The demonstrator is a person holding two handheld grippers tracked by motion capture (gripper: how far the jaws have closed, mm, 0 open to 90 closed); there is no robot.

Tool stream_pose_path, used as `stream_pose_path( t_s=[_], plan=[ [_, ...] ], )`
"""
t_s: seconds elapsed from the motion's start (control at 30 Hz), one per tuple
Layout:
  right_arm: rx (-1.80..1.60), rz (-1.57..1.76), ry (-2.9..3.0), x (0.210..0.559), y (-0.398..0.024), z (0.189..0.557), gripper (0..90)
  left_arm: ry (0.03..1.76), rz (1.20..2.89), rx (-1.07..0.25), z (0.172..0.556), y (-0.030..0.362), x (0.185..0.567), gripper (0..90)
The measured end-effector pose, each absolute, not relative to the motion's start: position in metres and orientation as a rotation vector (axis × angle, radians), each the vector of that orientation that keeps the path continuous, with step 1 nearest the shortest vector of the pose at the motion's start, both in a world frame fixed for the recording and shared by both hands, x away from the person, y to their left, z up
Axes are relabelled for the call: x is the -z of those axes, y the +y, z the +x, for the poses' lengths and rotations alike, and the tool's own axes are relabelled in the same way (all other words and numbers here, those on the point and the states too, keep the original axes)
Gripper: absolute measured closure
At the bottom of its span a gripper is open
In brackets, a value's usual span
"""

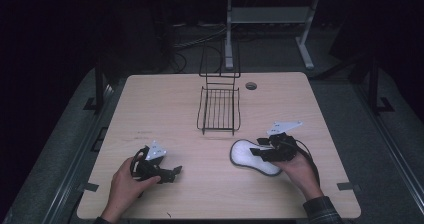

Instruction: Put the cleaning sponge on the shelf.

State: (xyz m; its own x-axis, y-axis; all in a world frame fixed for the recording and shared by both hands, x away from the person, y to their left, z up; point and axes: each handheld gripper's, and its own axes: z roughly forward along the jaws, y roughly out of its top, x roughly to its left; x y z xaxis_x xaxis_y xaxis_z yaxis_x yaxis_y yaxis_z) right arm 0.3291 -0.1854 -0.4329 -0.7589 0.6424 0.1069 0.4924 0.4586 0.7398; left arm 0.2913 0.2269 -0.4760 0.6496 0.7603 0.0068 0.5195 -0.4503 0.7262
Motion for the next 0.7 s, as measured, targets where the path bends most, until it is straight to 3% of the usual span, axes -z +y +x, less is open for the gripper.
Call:
stream_pose_path(
  t_s=[0.1, 0.2, 0.7],
  plan=[
    [-1.149, 1.014, 2.528, 0.437, -0.191, 0.332, 23.5, 0.988, 2.156, -0.435, 0.291, 0.227, 0.476, 12.4],
    [-1.122, 1.014, 2.545, 0.443, -0.193, 0.336, 13.1, 0.989, 2.155, -0.435, 0.291, 0.227, 0.476, 12.4],
    [-1.153, 0.97, 2.663, 0.457, -0.2, 0.35, 9.8, 0.991, 2.152, -0.435, 0.291, 0.227, 0.476, 12.4]
  ],
)
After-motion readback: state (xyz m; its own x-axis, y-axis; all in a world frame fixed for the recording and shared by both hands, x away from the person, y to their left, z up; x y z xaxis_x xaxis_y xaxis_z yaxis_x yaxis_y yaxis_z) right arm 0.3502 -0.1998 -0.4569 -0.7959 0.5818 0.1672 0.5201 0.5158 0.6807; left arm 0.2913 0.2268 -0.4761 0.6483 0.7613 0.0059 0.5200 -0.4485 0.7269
